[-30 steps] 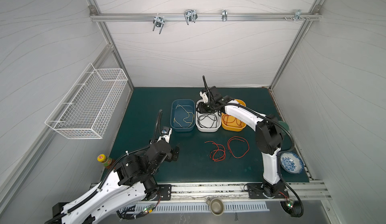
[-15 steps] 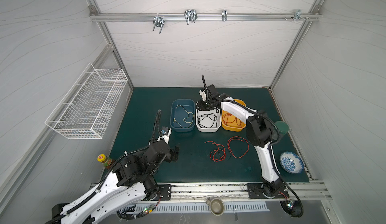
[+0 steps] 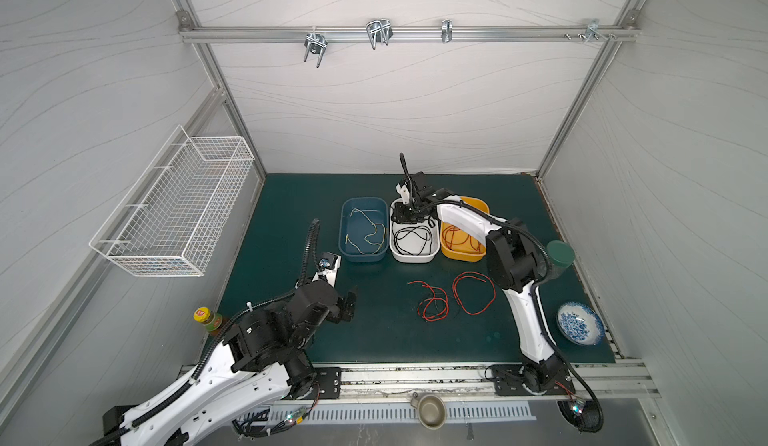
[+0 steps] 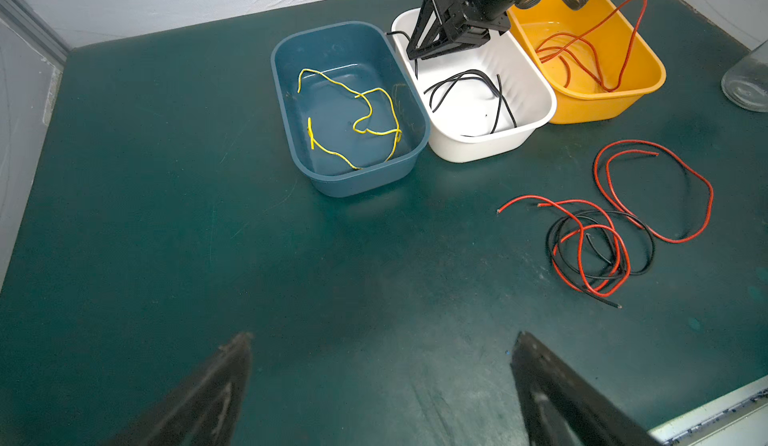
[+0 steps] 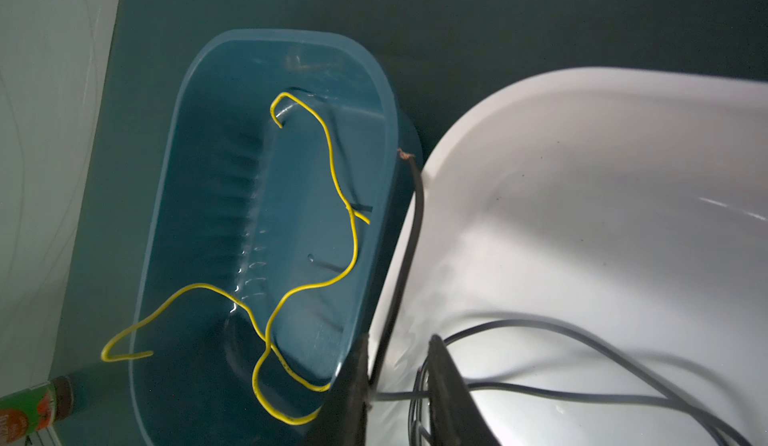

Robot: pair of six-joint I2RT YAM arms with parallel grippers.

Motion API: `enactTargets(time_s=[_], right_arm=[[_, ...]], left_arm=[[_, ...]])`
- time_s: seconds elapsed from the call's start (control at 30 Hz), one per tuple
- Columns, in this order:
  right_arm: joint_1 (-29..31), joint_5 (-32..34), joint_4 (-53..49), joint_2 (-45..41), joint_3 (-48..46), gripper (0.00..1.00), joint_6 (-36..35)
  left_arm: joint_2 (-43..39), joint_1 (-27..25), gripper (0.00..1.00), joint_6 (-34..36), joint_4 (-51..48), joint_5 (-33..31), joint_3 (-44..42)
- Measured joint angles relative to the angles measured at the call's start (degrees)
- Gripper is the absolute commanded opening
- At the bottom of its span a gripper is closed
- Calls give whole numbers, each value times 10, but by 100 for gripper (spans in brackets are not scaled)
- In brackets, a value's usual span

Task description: Untangle the cables

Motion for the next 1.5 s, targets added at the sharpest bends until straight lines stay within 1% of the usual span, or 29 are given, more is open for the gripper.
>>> enactTargets(time_s=[0.07,0.27,0.4,0.47,0.63,0.8,0.97,1.1,1.3,1.37,1.4,1.5], right_arm=[[-1,-1,0,2,1,17,1],[-2,-3,1,3,3,0,4],[-3,0,6,3,-2,0,6],[-3,6,15,-3,-19,0,8],[-13,9,42,-45,-99,0,16],[-39,-1,83,-90,-170,0,37],[-57,-7,86,-87,-168,0,48],[-60,-10,83,-65,-148,0,48],[-59,-9,66,-61,-143,17,45],[-59,-4,59,-63,-143,25,43],[-59,-2,54,-66,-143,27,42],[-59,9,40,-82,-143,29,37]], left_arm=[[-1,0,99,0,0,0,0],[-1,0,99,0,0,0,0],[-1,0,99,0,0,0,0],[-1,0,99,0,0,0,0],[-1,0,99,0,0,0,0],[-1,0,99,1,1,0,0],[-1,0,99,1,1,0,0],[-1,0,99,1,2,0,0],[0,0,99,3,3,0,0],[1,0,99,3,3,0,0],[1,0,99,3,3,0,0],[3,1,99,3,4,0,0]])
